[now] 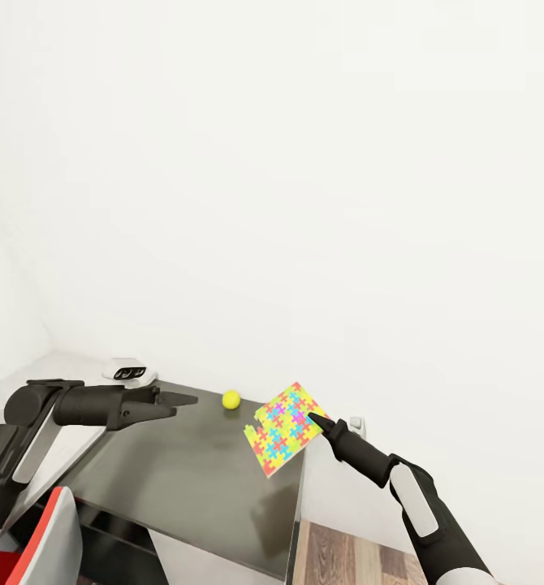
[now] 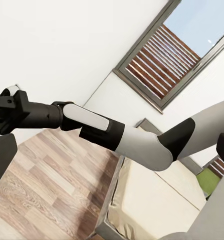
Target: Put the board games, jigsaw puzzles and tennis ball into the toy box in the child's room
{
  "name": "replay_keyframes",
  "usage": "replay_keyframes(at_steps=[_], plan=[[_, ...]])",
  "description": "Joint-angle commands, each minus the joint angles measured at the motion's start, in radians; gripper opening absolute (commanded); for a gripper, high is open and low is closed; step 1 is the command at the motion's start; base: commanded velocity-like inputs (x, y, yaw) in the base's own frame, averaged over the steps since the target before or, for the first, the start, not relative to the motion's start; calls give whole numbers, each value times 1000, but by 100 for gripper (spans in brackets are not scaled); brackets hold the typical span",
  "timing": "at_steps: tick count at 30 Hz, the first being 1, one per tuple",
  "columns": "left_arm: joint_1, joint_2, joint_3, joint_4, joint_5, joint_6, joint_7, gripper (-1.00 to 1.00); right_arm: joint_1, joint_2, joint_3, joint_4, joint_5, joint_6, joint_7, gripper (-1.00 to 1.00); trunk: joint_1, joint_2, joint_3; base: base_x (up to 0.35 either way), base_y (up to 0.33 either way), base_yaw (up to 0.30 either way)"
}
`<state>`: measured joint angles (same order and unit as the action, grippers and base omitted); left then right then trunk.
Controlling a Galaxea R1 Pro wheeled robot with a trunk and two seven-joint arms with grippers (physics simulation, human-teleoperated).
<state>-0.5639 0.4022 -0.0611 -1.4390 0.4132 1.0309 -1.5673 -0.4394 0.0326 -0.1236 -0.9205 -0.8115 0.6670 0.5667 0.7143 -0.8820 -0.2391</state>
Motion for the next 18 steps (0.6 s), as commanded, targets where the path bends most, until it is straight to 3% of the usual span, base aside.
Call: replay_keyframes(at_steps=[1, 7, 18], plan=[[-1, 1, -2, 0, 1, 11, -4, 100, -1, 1, -4, -1, -1, 7, 2, -100, -4, 6, 2, 0, 0, 0], [-1, 1, -1, 0, 1, 11, -4, 100, -1, 2, -4, -5, 0, 5, 2, -100, -27, 48, 22, 0, 0, 86], [-1, 1, -2, 0, 1, 11, -4, 100, -1, 2, -4, -6, -1, 6, 3, -100, -69, 125, 66, 0, 0, 227]])
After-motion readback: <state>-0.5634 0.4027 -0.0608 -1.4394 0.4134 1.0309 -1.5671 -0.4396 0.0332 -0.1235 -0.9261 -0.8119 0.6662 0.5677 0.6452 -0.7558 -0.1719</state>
